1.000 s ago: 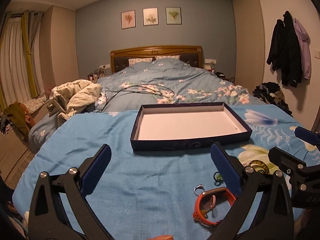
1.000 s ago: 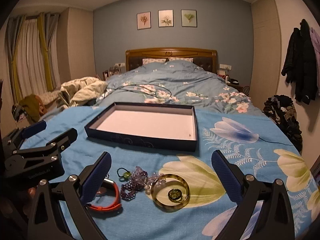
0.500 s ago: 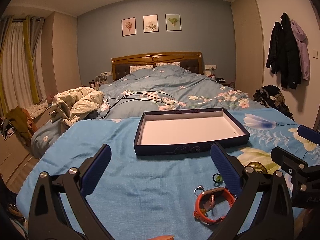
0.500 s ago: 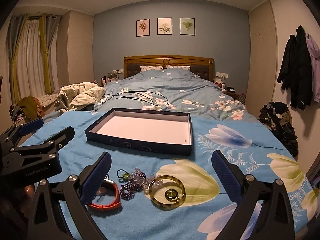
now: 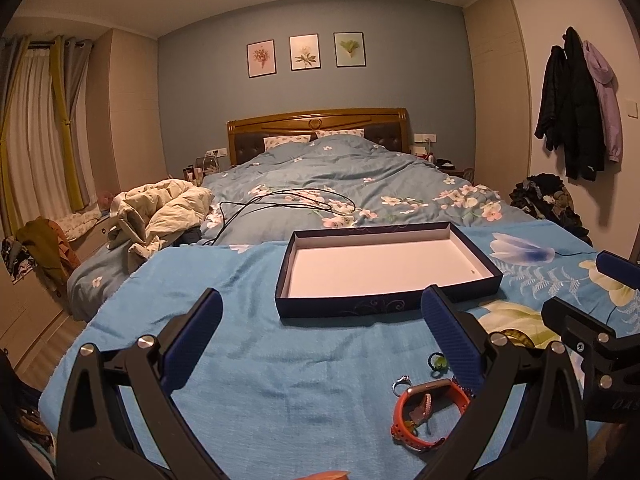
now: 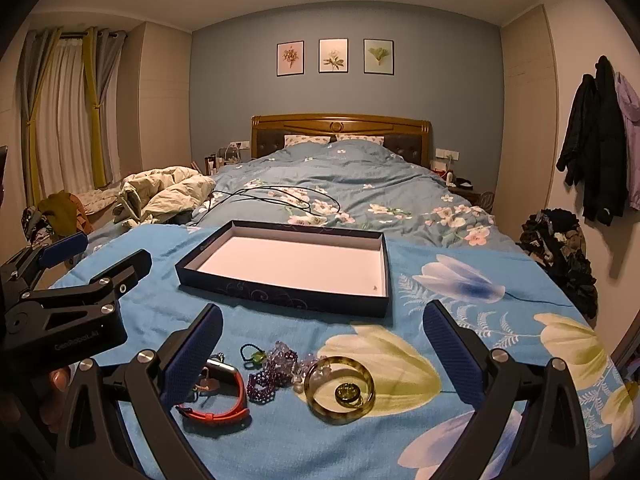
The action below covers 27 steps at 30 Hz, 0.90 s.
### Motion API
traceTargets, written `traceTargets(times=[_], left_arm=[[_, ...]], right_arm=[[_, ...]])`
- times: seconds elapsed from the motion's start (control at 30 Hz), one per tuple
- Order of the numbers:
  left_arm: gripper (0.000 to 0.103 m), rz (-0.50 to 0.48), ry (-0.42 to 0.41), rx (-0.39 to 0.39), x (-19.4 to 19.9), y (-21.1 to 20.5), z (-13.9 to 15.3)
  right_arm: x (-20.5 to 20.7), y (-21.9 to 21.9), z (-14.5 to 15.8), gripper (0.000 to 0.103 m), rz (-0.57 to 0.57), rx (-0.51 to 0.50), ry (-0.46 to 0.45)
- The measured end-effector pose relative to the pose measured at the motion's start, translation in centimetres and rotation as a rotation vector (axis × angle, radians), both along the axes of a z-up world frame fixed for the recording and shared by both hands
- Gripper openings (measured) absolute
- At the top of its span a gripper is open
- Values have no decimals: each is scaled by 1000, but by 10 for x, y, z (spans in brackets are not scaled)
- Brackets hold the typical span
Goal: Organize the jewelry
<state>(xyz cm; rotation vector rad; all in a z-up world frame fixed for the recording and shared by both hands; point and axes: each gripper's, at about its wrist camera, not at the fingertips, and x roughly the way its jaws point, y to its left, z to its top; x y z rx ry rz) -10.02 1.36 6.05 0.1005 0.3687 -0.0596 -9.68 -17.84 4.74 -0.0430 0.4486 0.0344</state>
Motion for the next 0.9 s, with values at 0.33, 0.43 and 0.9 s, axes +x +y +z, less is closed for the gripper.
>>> traceTargets(times=[0.33,0.43,0.9], left_arm=[[98,-8,-4,3,1,-1,3],[98,-10,-4,2,0,-2,4],[98,-15,16,0,1,-6,1]], right_arm=[[1,-1,2,97,-13,-10,4],[0,-2,3,97,-13,-14,-1],[0,-4,2,97,-11,-19,11]])
